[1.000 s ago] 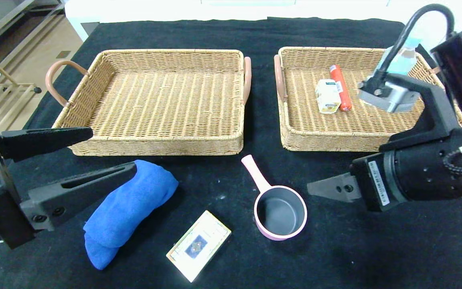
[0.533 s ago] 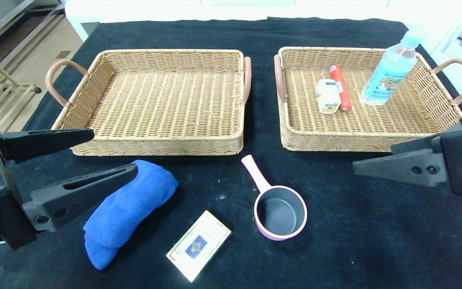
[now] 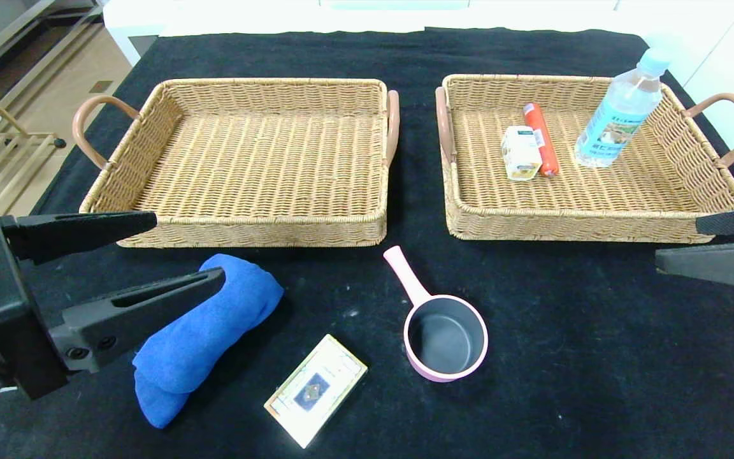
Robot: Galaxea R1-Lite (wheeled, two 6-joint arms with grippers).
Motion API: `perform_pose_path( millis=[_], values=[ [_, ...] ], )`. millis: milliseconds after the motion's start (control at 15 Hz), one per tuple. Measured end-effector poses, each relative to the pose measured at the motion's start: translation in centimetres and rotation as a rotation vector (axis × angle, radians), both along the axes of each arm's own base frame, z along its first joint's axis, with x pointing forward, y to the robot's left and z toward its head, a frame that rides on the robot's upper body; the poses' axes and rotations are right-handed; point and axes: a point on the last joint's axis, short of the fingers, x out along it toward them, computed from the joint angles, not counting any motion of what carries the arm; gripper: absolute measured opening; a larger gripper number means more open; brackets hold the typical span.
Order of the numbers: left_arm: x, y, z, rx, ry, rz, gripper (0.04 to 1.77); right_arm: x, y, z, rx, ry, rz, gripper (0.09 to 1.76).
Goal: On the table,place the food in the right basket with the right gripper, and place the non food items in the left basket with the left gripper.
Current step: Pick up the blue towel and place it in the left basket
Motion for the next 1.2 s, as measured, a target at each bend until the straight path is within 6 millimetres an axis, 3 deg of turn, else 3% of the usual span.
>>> perform_pose_path(
  millis=[600,1200],
  values=[
    [0.0,-0.4,-0.3,0.007,0.014,-0.018,1.72,-0.1,-1.6,-3.5,0.07,-0.114,-0.038,1.7],
    [0.0,-0.6,-0.5,0.025,0.035,-0.021,1.72,-0.6,-2.0,-4.8,0.02,-0.083,-0.034,1.7]
  ],
)
